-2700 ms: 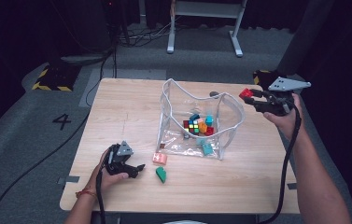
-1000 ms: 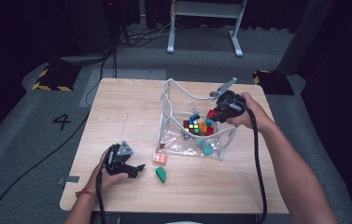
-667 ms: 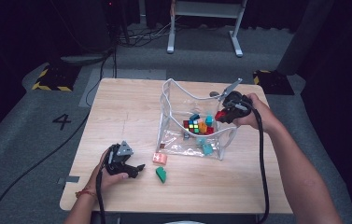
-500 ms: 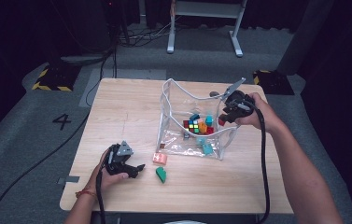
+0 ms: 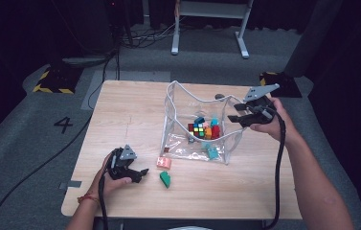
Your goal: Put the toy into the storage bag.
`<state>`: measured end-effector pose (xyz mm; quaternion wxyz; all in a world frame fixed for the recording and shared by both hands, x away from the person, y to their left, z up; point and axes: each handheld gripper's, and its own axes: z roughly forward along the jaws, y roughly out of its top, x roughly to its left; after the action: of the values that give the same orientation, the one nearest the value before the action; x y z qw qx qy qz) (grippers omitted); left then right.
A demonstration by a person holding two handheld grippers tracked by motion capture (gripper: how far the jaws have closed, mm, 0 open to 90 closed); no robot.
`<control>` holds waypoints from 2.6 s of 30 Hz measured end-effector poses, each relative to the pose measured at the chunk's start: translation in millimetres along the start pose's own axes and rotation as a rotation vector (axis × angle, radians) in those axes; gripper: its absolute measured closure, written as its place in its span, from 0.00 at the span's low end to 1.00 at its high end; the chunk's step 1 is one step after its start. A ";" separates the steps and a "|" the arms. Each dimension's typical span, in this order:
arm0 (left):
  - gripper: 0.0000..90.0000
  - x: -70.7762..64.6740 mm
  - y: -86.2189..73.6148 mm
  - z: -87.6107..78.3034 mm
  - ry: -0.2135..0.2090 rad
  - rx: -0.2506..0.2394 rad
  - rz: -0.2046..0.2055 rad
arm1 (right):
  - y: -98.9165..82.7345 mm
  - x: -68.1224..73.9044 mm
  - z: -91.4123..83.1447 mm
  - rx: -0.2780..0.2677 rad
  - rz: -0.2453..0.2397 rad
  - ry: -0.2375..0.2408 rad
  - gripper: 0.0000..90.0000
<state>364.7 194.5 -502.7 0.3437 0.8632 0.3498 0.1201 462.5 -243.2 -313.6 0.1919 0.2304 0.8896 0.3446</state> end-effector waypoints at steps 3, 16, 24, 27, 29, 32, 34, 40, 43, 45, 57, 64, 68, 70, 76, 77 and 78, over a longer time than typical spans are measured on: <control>0.15 0.0 0.0 0.2 0.000 -0.001 0.000 | -3.8 -1.4 -10.5 -0.059 0.027 -0.025 0.44; 0.15 0.0 0.0 0.0 0.000 0.000 0.000 | -46.3 3.9 -59.7 -0.263 0.107 -0.121 0.29; 0.15 0.1 0.0 0.0 0.000 0.001 0.002 | -75.8 18.3 -69.6 -0.281 0.116 -0.150 0.27; 0.15 0.1 0.0 -0.1 0.000 0.002 0.002 | -85.9 25.7 -68.1 -0.282 0.113 -0.148 0.27; 0.15 0.1 0.0 -0.1 0.000 0.001 0.002 | -92.1 31.7 -65.0 -0.281 0.111 -0.140 0.27; 0.15 0.1 0.0 -0.1 0.000 0.002 0.002 | -100.3 42.4 -59.3 -0.265 0.099 -0.125 0.27; 0.15 -0.1 0.0 0.0 0.001 0.000 0.000 | -105.2 49.0 -53.8 -0.258 0.096 -0.103 0.27; 0.15 0.1 0.0 0.0 0.000 0.001 0.002 | -117.2 73.8 -33.5 -0.226 0.069 -0.048 0.28; 0.15 0.0 0.0 -0.1 0.001 0.002 0.002 | -122.2 87.4 -20.2 -0.213 0.058 0.006 0.28; 0.15 0.1 0.0 0.0 0.000 0.001 0.002 | -125.2 95.5 -11.9 -0.201 0.053 0.041 0.28; 0.15 0.0 0.0 -0.1 0.001 0.002 0.002 | -120.8 142.9 45.8 -0.159 0.002 0.195 0.29; 0.15 0.0 0.0 0.0 0.000 0.000 0.000 | -103.9 171.3 84.0 -0.116 -0.017 0.283 0.29; 0.15 0.1 0.0 -0.1 0.000 0.002 0.002 | -91.6 183.3 104.6 -0.128 -0.059 0.321 0.30; 0.15 0.1 0.0 -0.1 0.000 0.002 0.002 | -85.9 189.7 112.4 -0.129 -0.080 0.328 0.30; 0.15 0.0 0.0 0.0 0.000 0.000 0.000 | -70.3 204.7 132.6 -0.134 -0.113 0.366 0.31; 0.15 0.1 0.0 -0.1 0.000 0.002 0.002 | -67.8 206.2 135.3 -0.135 -0.113 0.370 0.31; 0.15 0.1 0.0 -0.1 0.000 0.002 0.002 | -65.5 208.0 137.0 -0.128 -0.107 0.375 0.31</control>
<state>364.8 194.6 -502.7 0.3427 0.8639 0.3489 0.1203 342.3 -101.5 -492.0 0.0551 0.1018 0.8969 0.4268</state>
